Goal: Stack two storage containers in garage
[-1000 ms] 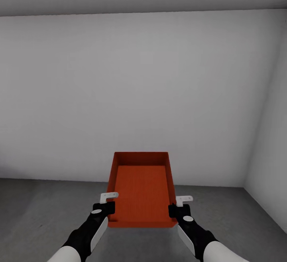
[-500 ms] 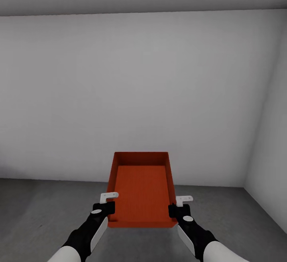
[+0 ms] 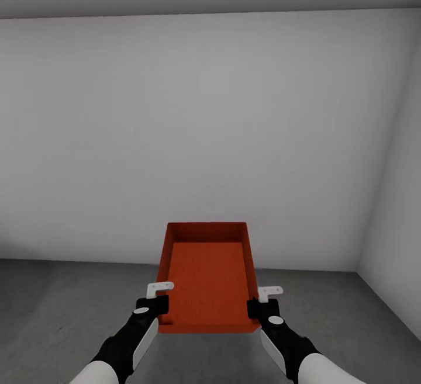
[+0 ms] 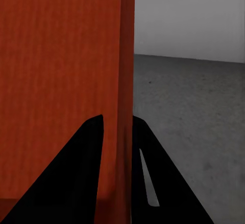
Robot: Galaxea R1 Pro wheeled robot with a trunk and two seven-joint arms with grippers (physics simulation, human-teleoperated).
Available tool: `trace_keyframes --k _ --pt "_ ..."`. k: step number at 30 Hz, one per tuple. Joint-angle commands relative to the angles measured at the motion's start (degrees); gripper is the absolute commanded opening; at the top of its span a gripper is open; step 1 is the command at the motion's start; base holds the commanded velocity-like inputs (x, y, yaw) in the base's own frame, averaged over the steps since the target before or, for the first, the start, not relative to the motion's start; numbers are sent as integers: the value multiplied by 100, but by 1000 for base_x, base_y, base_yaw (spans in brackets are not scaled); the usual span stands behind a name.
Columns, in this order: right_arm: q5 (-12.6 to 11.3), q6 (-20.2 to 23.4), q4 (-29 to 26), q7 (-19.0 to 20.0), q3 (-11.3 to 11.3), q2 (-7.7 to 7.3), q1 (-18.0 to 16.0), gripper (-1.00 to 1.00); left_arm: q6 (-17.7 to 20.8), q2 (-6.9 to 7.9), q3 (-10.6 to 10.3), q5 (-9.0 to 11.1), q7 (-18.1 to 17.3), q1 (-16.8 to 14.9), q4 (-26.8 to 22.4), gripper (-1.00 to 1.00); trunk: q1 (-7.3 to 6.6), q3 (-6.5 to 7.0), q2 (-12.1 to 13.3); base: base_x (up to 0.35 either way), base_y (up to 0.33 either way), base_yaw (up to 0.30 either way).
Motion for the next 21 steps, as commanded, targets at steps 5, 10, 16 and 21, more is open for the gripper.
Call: trace_keyframes --k 5,10,16,21 --pt "-100 -22 16 -46 -92 -5 -8 -100 -189 199 162 -102 176 -4 -26 -100 1 -55 -7 0 0 0" --pt "-100 -19 17 -47 -92 -5 -8 -100 -191 196 157 -105 176 -4 -26 -100 1 -101 -7 0 0 0" --pt "-100 -10 24 -47 -92 -5 -8 -100 -193 198 159 -104 176 -4 -26 -100 1 -157 -7 0 0 0" --pt "-103 -5 29 -47 -92 -5 -8 -100 -194 199 161 -103 176 -4 -26 -100 1 -203 -7 0 0 0"
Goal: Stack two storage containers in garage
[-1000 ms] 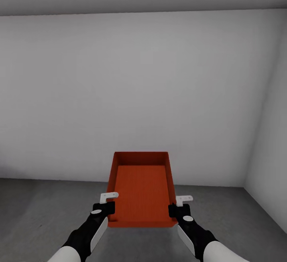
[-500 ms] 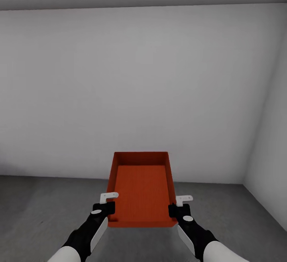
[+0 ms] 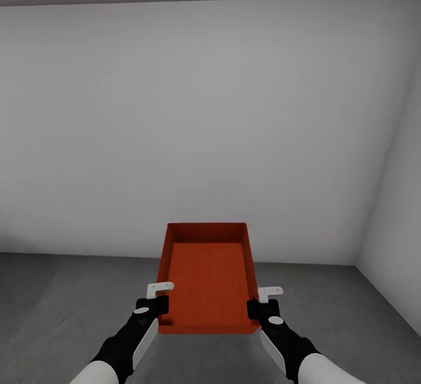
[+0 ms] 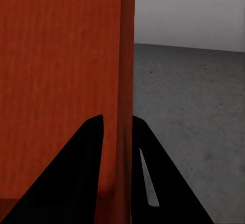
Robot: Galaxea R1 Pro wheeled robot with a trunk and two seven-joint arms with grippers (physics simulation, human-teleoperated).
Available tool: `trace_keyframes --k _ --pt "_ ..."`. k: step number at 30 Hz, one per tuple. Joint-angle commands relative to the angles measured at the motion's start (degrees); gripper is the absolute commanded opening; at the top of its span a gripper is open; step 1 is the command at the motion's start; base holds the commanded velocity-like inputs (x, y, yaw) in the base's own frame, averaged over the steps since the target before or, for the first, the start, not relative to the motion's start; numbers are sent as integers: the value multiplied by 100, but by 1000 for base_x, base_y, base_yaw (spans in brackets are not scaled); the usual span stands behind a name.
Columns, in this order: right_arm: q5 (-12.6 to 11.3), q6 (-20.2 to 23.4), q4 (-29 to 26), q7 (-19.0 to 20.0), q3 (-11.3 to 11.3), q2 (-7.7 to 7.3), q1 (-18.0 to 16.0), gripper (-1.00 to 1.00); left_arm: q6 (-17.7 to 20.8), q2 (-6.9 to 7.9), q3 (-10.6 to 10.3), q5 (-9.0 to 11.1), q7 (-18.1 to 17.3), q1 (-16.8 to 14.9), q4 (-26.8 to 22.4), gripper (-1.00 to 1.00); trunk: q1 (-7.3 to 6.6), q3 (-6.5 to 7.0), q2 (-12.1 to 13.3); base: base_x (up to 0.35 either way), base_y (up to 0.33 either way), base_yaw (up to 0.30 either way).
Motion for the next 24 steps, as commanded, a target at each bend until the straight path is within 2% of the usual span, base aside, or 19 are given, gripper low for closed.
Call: trace_keyframes --k 1,24 --pt "-99 -32 19 -52 -95 -6 -7 -100 -238 197 159 -104 168 -4 -27 -100 1 -18 -7 0 0 0" --pt "-112 -24 56 -52 -111 -4 -7 -100 -235 191 161 -103 168 -4 -25 -100 1 -231 -7 0 0 0"
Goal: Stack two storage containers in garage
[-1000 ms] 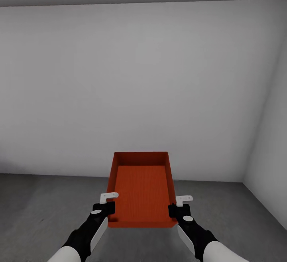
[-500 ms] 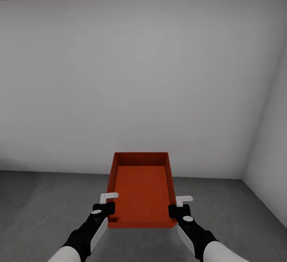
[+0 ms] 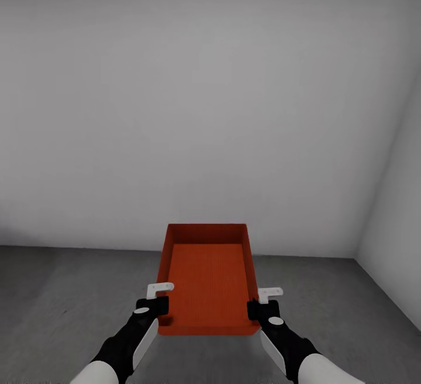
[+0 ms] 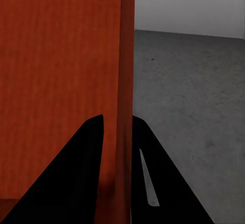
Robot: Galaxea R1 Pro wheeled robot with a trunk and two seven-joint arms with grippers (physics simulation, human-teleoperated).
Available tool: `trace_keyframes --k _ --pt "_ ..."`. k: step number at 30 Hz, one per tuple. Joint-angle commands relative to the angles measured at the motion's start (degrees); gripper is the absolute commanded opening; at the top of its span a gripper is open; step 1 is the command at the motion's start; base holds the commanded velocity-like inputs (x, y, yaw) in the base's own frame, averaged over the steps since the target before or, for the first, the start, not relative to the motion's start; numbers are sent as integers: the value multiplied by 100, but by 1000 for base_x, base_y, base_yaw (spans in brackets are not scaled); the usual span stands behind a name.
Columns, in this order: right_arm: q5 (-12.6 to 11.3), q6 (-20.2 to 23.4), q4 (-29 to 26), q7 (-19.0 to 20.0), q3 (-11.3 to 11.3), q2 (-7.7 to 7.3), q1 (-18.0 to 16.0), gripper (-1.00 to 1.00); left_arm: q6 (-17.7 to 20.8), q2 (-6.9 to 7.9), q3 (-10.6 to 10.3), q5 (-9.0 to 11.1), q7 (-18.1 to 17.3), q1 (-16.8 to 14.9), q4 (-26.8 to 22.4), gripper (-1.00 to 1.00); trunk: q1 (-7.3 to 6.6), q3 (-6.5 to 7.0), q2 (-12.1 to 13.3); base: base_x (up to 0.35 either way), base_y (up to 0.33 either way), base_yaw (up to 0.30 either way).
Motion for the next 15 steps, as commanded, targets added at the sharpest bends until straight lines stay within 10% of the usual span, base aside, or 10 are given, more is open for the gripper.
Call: trace_keyframes --k 1,15 --pt "-91 -36 19 -60 -109 -8 -7 -100 -289 190 180 -109 151 -4 -27 -100 1 -18 -7 0 0 0" --pt "-91 -44 19 -60 -109 -9 -7 -100 -293 192 179 -109 151 -4 -19 -100 1 -147 -7 0 0 0"
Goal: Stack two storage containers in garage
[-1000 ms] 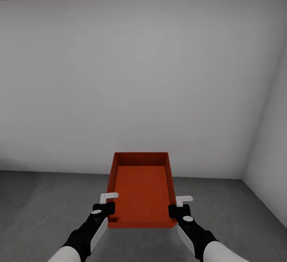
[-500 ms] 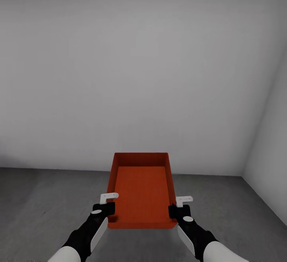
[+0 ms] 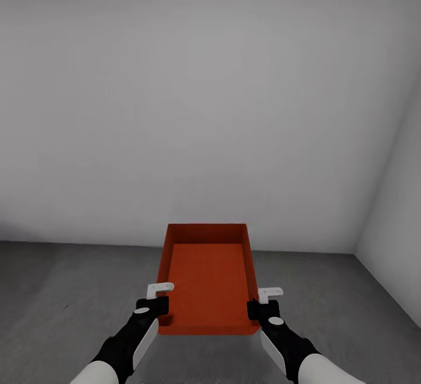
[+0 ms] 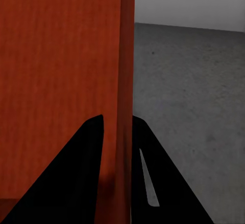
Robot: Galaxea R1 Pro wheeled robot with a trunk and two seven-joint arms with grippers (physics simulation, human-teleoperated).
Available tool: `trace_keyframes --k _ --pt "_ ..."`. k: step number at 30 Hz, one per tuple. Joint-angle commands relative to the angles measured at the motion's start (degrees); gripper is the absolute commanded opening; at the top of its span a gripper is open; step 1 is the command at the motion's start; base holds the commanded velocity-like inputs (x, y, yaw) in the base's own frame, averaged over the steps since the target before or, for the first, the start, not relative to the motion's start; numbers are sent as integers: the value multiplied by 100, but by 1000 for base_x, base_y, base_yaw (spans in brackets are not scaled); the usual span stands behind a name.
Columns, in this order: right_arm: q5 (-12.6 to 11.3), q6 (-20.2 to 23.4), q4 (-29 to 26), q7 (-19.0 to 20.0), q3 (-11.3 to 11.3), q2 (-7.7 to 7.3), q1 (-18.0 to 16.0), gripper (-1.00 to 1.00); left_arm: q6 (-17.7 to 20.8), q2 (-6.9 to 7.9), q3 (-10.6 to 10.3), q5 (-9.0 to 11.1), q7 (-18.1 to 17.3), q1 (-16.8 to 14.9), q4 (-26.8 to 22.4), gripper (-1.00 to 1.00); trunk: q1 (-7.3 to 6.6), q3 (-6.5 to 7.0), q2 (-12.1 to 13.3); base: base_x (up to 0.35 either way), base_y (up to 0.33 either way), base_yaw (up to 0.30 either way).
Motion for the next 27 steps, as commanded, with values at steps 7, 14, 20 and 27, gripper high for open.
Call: trace_keyframes --k 7,14,20,27 --pt "-92 -36 18 -60 -111 -5 -7 -100 -277 193 177 -108 154 -4 -30 -100 1 -73 -7 0 0 0" --pt "-92 -36 18 -60 -111 -6 -7 -100 -285 188 177 -100 154 -4 -35 -100 1 -138 -7 0 0 0" --pt "-92 -36 18 -60 -114 -3 -7 -100 -286 184 175 -100 154 -4 -33 -100 1 -193 -7 0 0 0" --pt "-92 -36 18 -60 -119 -7 -7 -100 -286 162 163 -100 154 -4 -46 -100 1 -258 -7 0 0 0"
